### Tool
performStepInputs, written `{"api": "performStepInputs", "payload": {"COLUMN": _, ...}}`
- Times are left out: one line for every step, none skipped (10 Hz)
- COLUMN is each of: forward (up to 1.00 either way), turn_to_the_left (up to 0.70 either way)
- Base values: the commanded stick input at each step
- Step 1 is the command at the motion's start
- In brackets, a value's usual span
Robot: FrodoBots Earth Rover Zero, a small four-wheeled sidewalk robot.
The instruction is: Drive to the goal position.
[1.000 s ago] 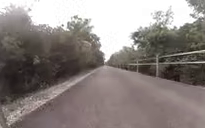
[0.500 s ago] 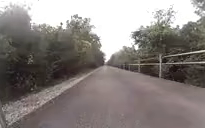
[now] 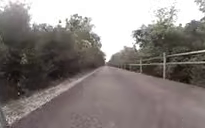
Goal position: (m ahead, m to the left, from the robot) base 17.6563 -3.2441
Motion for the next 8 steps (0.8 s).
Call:
{"api": "performStepInputs", "payload": {"forward": 0.7, "turn_to_the_left": 0.0}}
{"api": "performStepInputs", "payload": {"forward": 0.7, "turn_to_the_left": 0.0}}
{"api": "performStepInputs", "payload": {"forward": 0.7, "turn_to_the_left": 0.0}}
{"api": "performStepInputs", "payload": {"forward": 0.7, "turn_to_the_left": 0.0}}
{"api": "performStepInputs", "payload": {"forward": 0.7, "turn_to_the_left": 0.0}}
{"api": "performStepInputs", "payload": {"forward": 0.7, "turn_to_the_left": 0.0}}
{"api": "performStepInputs", "payload": {"forward": 0.7, "turn_to_the_left": 0.0}}
{"api": "performStepInputs", "payload": {"forward": 0.7, "turn_to_the_left": 0.0}}
